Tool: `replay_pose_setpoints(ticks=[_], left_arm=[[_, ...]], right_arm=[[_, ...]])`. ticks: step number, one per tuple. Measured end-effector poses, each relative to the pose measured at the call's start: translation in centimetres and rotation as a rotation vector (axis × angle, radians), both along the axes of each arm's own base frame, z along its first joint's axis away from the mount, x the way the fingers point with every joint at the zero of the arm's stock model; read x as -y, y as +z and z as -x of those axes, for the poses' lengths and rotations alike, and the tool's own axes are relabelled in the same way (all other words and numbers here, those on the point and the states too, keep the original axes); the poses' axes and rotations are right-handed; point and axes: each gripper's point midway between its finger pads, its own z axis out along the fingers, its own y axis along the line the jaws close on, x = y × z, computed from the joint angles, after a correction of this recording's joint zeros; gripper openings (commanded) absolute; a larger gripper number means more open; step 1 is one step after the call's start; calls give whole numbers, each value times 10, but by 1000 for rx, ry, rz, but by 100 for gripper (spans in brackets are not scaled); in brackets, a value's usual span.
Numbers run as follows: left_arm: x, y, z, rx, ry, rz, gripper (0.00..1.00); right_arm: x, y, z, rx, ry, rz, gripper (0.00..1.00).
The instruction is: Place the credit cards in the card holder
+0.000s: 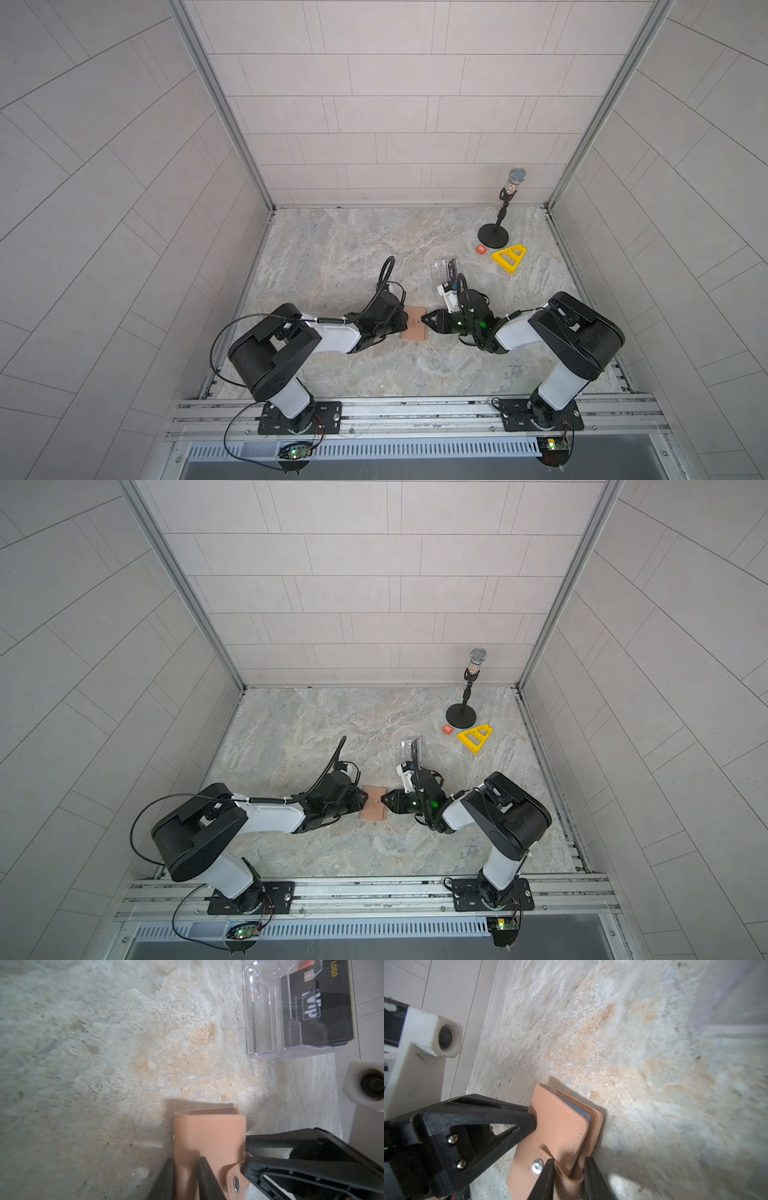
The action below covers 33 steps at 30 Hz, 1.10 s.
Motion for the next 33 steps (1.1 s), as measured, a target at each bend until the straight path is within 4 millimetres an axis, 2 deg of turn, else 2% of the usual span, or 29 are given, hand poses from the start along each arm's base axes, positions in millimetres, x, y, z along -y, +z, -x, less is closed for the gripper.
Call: replay_pose_setpoints(ticks=[9,14,19,21,25,28,33], left_arm=[[-1,0,-1,14,17,-16,25],[-1,0,-1,18,22,-21,25],[-1,0,-1,17,22,-23,26],[-1,0,-1,17,21,-24,28],[2,3,-1,21,1,-24,41],[2,6,2,23,-21,-42,47],[-4,7,16,0,-88,-96,48]], right_arm=[[-4,0,-2,11,-3,16,27],[-3,-2,-2,18,1,38,21],[-4,-3,-2,41,21,80,20],[-4,-3,-2,53,28,110,20],[-7,-5,-1,82,39,193,20],[-10,-6,-2,108,46,234,20],[-16,-6,-4,134,56,248,20]])
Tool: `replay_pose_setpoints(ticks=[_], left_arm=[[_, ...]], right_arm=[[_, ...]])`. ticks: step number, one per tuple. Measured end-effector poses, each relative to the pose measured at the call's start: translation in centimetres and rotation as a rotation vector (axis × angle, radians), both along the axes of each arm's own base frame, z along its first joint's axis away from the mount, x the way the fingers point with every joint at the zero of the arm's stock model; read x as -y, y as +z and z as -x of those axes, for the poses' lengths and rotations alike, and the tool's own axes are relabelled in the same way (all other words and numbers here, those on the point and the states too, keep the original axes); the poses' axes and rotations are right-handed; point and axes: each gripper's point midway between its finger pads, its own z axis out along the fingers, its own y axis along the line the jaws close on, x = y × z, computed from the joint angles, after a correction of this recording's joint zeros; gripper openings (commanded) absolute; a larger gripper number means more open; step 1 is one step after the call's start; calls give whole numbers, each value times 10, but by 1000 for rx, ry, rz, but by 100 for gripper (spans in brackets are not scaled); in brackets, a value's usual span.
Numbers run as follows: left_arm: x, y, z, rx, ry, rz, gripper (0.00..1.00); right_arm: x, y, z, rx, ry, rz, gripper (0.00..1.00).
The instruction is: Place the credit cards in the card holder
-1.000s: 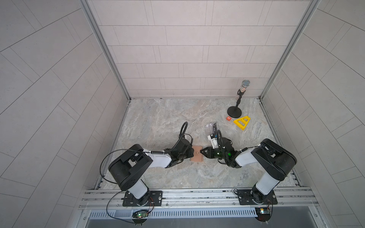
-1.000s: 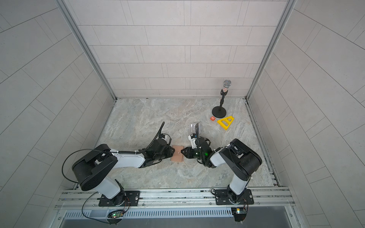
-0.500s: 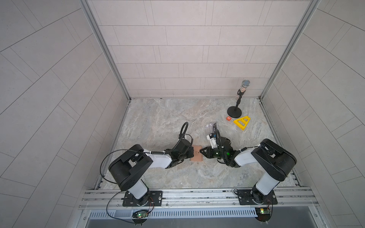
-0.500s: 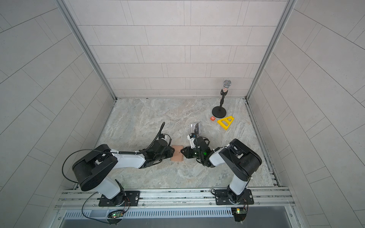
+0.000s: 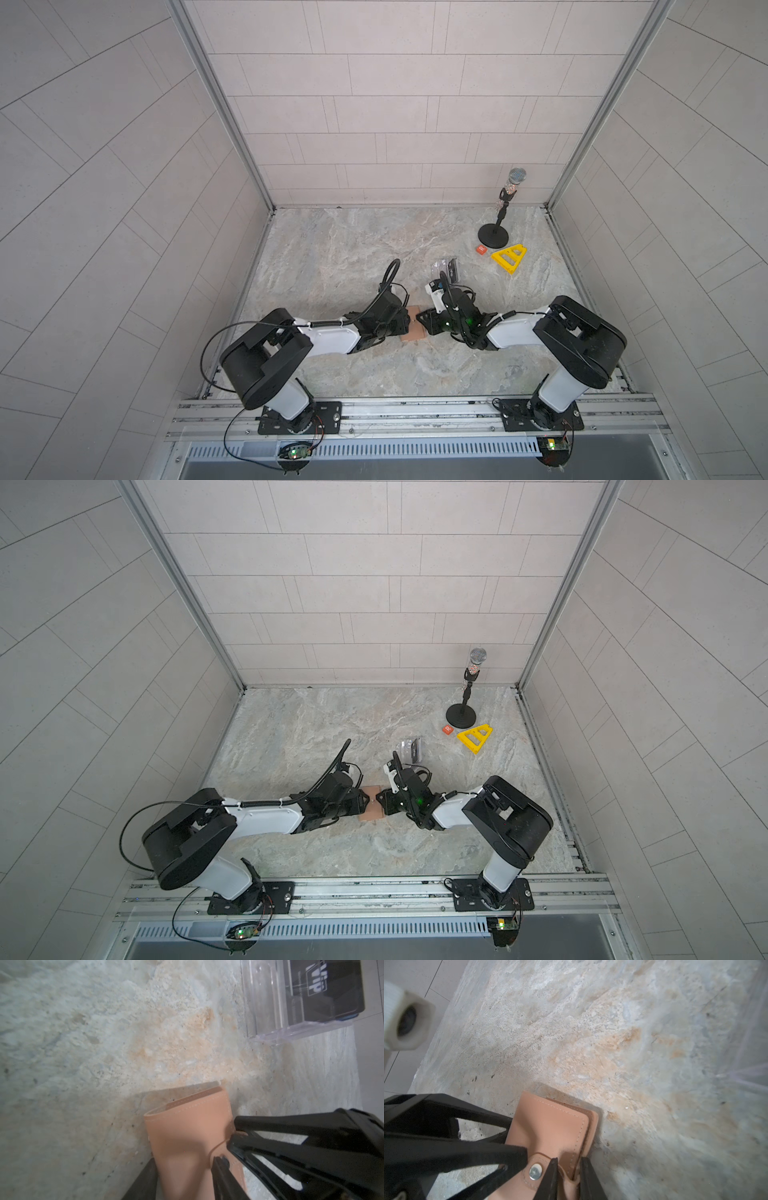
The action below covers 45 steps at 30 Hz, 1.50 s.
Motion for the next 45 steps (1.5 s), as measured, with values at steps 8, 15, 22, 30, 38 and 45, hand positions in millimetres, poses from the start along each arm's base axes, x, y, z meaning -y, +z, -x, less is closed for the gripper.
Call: replay_pose_setpoints(ticks=[8,15,22,30,38,45], left_arm=[[-2,4,16,-16,-117,-80,48],[-5,16,13,14,-142,-123,48],[8,36,4,66,-162,-87,45],[12,31,1,53,-160,-68,33],[10,22,-4,22,-143,-54,28],[6,18,-11,14,-116,-52,27]], right_arm=[[-4,1,-2,18,2,-6,20],[-9,4,-3,29,12,-15,20],[-9,4,-2,40,25,-7,20],[-14,6,-2,49,60,-3,20],[-19,5,0,47,94,-7,20],[-20,5,0,49,105,-5,20]])
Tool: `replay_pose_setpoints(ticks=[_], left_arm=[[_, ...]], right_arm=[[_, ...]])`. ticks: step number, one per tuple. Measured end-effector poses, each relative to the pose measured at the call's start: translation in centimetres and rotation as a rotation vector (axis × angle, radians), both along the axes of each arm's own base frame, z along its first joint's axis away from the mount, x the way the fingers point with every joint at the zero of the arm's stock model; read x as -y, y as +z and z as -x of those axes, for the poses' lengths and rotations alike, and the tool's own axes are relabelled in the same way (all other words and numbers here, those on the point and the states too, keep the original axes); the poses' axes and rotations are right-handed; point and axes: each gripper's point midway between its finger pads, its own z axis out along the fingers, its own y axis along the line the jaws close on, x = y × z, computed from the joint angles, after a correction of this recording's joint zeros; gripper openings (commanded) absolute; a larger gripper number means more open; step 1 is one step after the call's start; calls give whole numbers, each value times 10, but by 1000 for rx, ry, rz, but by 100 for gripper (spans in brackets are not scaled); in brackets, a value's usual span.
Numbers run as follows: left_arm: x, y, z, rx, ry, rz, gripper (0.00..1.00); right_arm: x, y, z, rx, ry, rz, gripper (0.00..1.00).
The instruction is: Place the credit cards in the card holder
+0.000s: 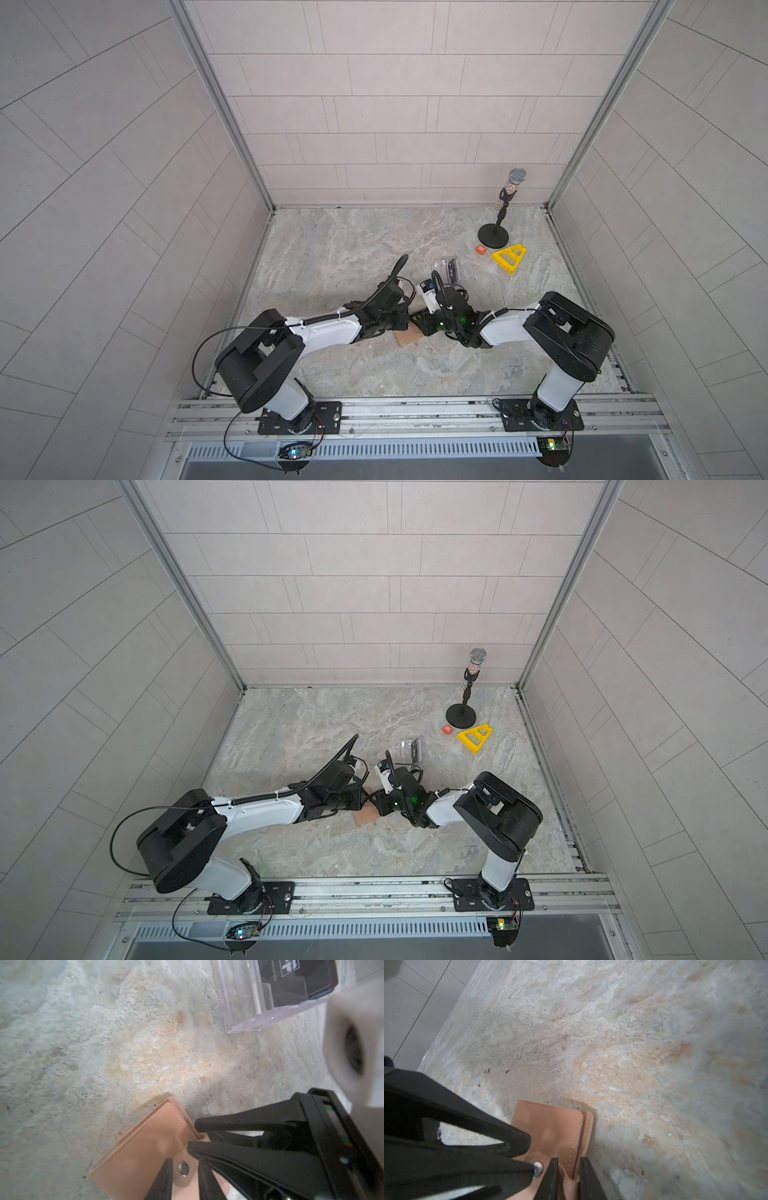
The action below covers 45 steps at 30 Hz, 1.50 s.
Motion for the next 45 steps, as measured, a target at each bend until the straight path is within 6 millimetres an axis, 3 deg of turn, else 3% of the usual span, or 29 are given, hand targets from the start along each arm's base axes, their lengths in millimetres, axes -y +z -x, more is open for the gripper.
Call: replay_pose_setpoints(ticks=[8,26,45], left_arm=[[0,-11,3,-27,-16,-11,22],[4,-11,7,-30,-87,-3,14],[5,-11,6,-23,-99,-8,12]], right_arm=[[0,0,0,-1,3,6,20],[0,0,0,-8,15,32,21],[1,0,-2,-19,25,80,28]])
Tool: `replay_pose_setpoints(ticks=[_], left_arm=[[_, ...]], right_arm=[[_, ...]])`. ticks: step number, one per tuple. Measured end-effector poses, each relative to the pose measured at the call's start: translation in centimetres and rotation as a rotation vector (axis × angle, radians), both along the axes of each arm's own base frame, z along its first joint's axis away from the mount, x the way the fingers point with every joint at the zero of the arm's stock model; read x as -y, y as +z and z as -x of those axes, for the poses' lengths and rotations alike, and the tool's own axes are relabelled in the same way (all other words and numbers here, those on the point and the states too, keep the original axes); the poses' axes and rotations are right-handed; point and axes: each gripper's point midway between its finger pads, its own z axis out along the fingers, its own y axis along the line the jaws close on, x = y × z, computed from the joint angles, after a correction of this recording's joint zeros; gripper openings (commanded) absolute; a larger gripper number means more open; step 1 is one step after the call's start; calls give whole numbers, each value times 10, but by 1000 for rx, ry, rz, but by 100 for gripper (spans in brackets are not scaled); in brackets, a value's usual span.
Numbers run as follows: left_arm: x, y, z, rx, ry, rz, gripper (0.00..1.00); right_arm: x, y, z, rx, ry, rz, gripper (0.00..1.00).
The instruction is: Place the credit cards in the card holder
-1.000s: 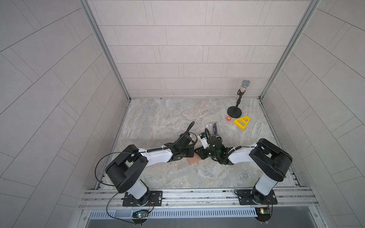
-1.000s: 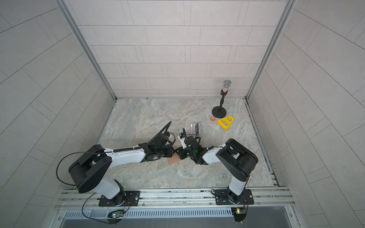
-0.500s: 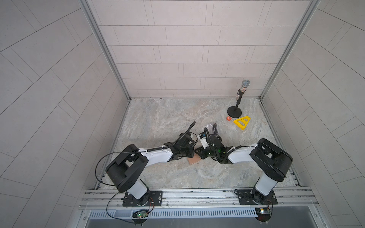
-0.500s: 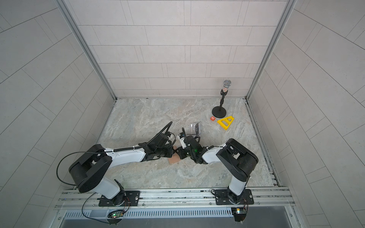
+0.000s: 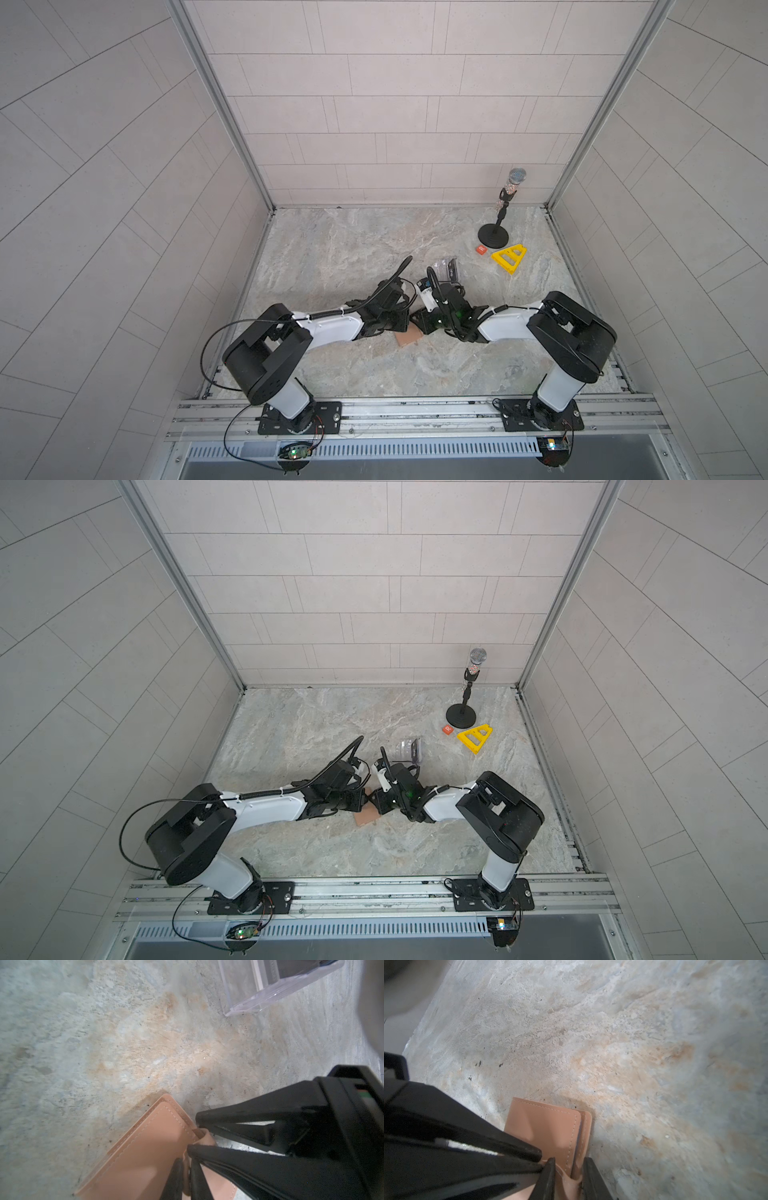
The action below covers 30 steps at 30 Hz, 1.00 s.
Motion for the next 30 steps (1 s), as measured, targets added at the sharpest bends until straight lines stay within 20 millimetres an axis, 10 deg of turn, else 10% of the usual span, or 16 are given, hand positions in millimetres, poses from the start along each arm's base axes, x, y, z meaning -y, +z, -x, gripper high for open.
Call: replay_pose_setpoints(ticks=[30], left_arm=[[-2,-2,9,-62,72,69,15]], right_arm=[[2,1,0,-17,11,63,46]])
